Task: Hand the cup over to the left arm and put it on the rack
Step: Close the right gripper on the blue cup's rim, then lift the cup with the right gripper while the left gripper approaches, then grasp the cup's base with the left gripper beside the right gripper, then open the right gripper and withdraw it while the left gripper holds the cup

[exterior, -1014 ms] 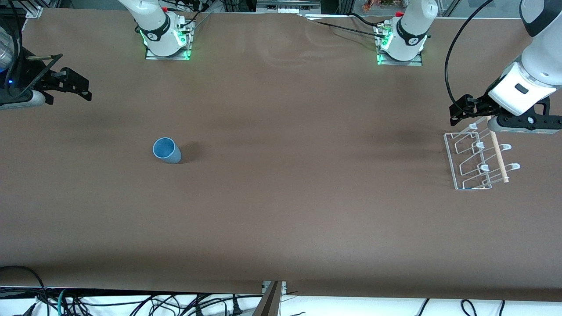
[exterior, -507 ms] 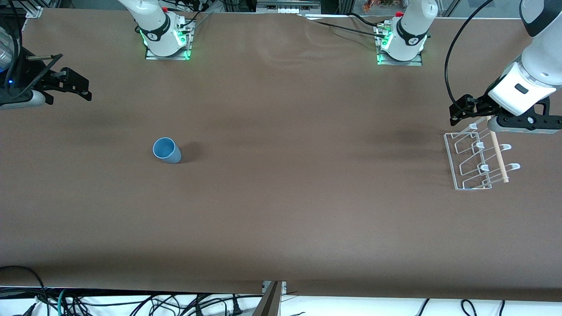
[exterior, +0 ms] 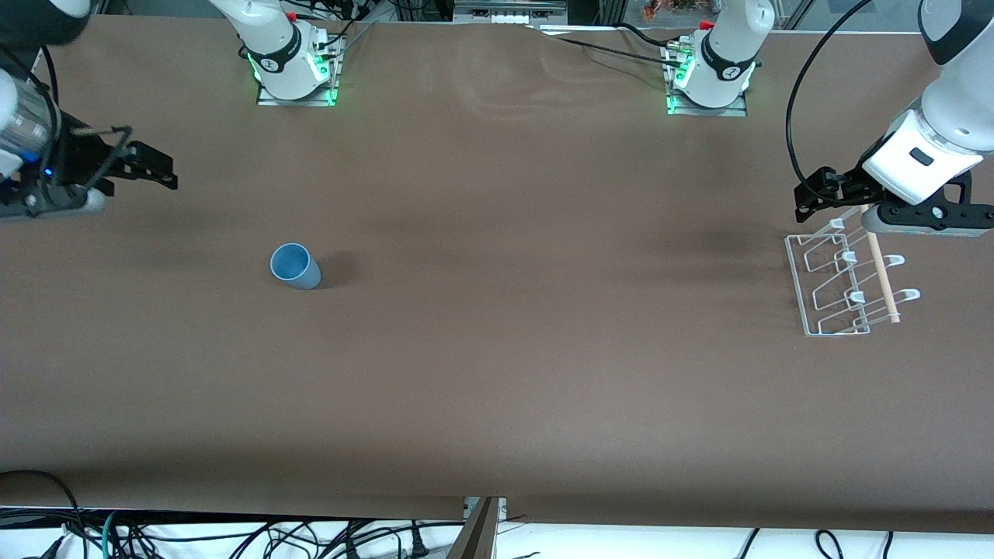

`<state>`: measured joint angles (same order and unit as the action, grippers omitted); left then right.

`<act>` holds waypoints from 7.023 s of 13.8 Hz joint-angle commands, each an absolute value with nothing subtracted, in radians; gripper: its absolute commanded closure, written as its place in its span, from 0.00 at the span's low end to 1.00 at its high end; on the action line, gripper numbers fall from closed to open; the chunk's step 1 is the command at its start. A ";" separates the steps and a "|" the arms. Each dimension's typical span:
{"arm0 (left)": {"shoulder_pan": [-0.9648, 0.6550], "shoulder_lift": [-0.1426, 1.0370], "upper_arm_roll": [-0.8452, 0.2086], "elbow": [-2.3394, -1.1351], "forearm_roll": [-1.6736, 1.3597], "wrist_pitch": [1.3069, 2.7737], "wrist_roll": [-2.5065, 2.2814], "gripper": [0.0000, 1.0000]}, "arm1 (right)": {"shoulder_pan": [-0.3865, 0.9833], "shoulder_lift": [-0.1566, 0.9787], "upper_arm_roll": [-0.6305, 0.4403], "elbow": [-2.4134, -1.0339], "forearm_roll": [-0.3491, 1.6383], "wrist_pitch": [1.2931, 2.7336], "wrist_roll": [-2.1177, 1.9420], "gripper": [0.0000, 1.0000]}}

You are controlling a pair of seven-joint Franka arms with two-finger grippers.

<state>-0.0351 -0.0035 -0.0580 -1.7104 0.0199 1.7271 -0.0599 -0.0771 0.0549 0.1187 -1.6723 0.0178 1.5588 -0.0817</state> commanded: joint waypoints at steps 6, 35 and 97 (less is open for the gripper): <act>-0.034 -0.015 -0.060 -1.709 -0.003 1.713 -0.063 0.00 | -0.023 0.285 0.120 -1.842 0.018 1.914 -0.071 0.01; -0.034 -0.015 -0.060 -1.709 -0.002 1.712 -0.061 0.00 | 0.052 0.367 0.121 -1.981 -0.066 2.084 0.083 1.00; -0.014 0.147 -0.261 -1.889 -0.838 1.781 1.626 0.97 | 0.402 0.534 0.112 -1.215 0.763 1.620 0.887 0.01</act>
